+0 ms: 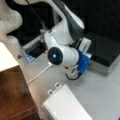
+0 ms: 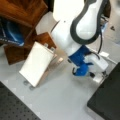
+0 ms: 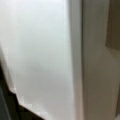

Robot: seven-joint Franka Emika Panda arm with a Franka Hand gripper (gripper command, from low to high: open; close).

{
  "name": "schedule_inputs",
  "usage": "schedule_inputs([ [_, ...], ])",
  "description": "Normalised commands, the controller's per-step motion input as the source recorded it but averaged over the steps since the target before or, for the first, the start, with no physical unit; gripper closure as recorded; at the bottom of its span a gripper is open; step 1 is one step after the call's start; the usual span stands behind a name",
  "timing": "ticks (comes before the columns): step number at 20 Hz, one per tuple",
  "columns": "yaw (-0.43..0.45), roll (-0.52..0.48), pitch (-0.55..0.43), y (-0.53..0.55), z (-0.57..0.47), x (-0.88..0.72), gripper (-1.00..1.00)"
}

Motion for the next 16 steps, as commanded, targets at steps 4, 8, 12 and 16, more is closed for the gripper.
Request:
schedule_inputs([
  [4, -0.088, 0.095, -0.12, 0.08, -0.13, 0.05, 1.0],
  [8, -0.058, 0.1, -0.086, 0.0, -0.11, 0.06, 1.0],
  [12, -0.049, 0.13, -0.077, -0.03, -0.09, 0.07, 1.0],
  [16, -0.037, 0.127, -0.079, -0.05, -0.13, 0.08, 1.0],
])
